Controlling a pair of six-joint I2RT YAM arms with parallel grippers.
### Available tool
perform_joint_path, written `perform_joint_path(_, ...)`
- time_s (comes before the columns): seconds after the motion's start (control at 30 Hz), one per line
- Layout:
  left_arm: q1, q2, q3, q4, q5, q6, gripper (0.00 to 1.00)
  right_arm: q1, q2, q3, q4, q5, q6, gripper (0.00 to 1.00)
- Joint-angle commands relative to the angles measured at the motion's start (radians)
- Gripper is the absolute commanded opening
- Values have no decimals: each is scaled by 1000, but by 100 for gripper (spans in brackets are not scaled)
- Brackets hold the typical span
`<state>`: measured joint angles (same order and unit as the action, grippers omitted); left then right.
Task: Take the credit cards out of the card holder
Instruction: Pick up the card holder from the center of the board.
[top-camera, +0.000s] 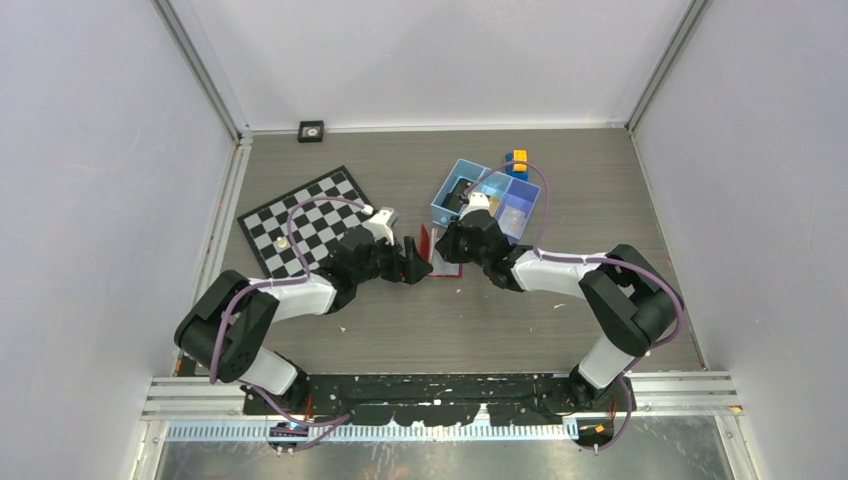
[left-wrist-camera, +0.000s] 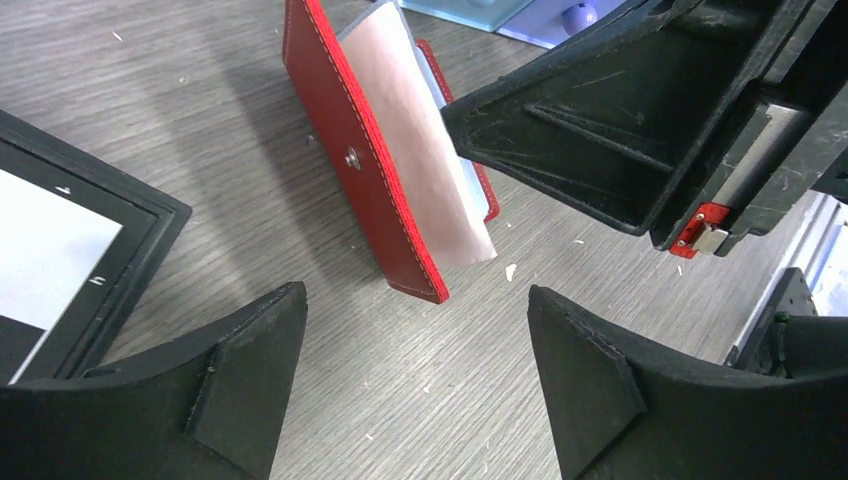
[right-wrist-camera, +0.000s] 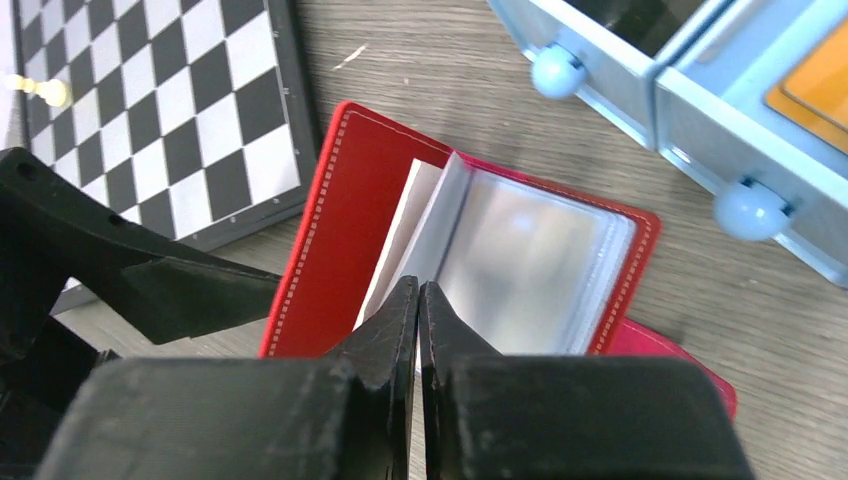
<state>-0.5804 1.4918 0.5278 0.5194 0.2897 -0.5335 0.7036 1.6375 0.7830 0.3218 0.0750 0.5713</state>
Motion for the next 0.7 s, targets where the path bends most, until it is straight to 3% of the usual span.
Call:
perform_joint_path(0.0, -3, -37, -8, 8, -43, 57, 84, -3, 11, 44, 73, -90, 25, 9)
perform_joint_path(0.5, -2, 33, 22, 33, -27, 72, 89, -68, 146, 147, 101, -317, 91, 10)
perform_joint_path(0.67, -1, 56, 39, 29, -72, 73, 81, -78, 161, 156, 93, -316, 96, 10)
